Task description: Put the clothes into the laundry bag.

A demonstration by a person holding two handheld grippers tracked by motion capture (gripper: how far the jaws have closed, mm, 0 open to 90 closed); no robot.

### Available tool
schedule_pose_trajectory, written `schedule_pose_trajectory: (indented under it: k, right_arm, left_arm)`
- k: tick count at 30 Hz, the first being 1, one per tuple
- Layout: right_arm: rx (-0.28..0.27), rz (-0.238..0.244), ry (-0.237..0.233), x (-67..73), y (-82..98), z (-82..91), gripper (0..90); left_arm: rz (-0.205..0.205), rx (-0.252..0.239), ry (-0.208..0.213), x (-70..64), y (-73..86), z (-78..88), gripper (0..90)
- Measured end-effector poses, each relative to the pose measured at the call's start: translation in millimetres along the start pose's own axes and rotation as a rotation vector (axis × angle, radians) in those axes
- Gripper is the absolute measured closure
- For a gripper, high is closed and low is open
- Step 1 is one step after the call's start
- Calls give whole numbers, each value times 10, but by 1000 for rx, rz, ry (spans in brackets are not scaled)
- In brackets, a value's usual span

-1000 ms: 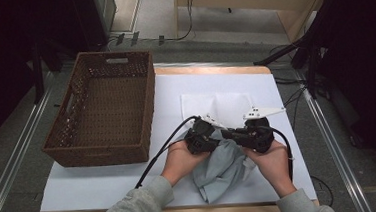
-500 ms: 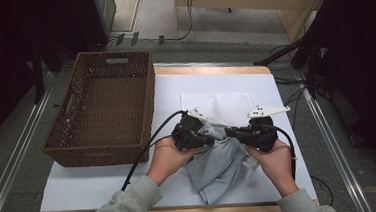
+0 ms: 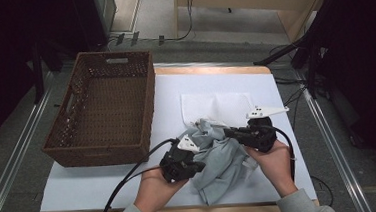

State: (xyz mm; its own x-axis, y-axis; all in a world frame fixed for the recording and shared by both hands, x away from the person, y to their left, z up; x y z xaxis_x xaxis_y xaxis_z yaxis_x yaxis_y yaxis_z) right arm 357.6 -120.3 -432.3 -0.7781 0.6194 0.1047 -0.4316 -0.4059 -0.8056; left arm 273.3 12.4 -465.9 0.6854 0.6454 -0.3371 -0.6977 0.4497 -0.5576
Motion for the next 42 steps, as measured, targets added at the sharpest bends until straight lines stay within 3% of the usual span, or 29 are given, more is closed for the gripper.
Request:
schedule_pose_trajectory:
  k: [4, 8, 11, 20, 30, 42]
  right_arm:
    - [-1, 2, 3, 1, 3, 4, 887]
    - [-1, 4, 3, 14, 1, 8, 887]
    - [3, 8, 2, 24, 4, 2, 887]
    - [13, 9, -8, 33, 30, -8, 887]
    - [26, 19, -17, 79, 49, -37, 887]
    - [23, 60, -52, 228, -1, -33, 886]
  left_arm:
    - [-1, 20, 3, -64, 106, -134, 900]
    - [2, 48, -8, -32, 144, -326, 900]
    - [-3, 33, -17, -20, 84, -443, 900]
    - [38, -29, -28, 90, -155, -688, 900]
    - [84, -95, -30, 197, -413, -731, 900]
    - [77, -125, -59, 307, -676, -661, 900]
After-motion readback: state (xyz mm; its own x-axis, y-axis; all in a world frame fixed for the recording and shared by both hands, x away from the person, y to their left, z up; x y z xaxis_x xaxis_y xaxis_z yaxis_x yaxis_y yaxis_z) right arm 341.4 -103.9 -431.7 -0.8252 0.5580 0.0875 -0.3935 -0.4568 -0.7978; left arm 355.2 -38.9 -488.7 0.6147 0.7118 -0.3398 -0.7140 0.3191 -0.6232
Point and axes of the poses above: each handheld gripper's, and its own axes: z roughly backward along the jaws, y roughly out of its underside, x roughly to its left, the point moved 9 cm from there along -z, roughly forward along the jaws, and after that the axes turned 10 degrees about z, right-handed, at the moved point
